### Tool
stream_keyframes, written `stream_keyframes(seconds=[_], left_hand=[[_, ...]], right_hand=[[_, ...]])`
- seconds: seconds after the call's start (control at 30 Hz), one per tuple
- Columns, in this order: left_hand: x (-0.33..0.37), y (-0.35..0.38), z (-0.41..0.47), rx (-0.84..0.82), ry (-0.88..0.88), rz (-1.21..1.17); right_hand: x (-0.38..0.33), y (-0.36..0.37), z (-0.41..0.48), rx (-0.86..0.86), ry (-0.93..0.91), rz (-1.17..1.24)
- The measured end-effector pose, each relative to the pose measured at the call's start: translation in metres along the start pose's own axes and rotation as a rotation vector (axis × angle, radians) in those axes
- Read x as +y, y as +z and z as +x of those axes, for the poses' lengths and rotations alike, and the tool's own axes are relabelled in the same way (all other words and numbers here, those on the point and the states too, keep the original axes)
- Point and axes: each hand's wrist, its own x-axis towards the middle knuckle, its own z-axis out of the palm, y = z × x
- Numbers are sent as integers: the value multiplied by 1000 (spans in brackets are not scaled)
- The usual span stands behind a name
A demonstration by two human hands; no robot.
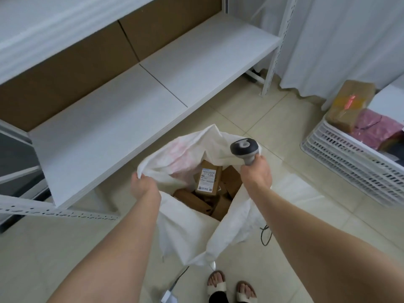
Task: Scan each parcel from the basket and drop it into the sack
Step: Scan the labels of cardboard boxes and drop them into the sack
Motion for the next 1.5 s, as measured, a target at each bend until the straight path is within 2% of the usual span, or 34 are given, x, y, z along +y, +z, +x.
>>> stream_keyframes(seconds=[0.17,0.3,0.37,0.47,0.6,0.7,0.87,0.97,1.1,1.17,1.37,1.43,1.5], left_hand=[[26,10,9,59,119,83],[-6,24,25,-80,-114,231],[-25,31,26,-114,-186,289],[-40,39,18,-113,-63,386],[-44,52,16,-196,159,673],[-62,61,32,-287,85,790],[-110,81,51,-383,-27,857],[-131,85,72,-355,-119,874],[-142,76,106,-298,-198,973],[-142,71,107,-252,-144,1001],[-91,81,69,-344,312,1082],[-79,83,53,-436,360,1082],[-73,87,39,-579,309,1020]], right_hand=[[-21,11,4,25,-63,16],[-2,41,10,-176,104,-66],[10,53,13,-211,143,-74],[18,64,18,-197,140,-74],[23,61,37,-148,133,-88],[30,64,50,-162,120,-138],[57,100,58,-261,78,-184],[72,123,66,-279,71,-226],[86,142,86,-218,126,-315],[85,149,82,-233,144,-348],[42,140,45,-213,128,-335],[32,129,35,-163,102,-295],[27,121,30,-183,98,-187]])
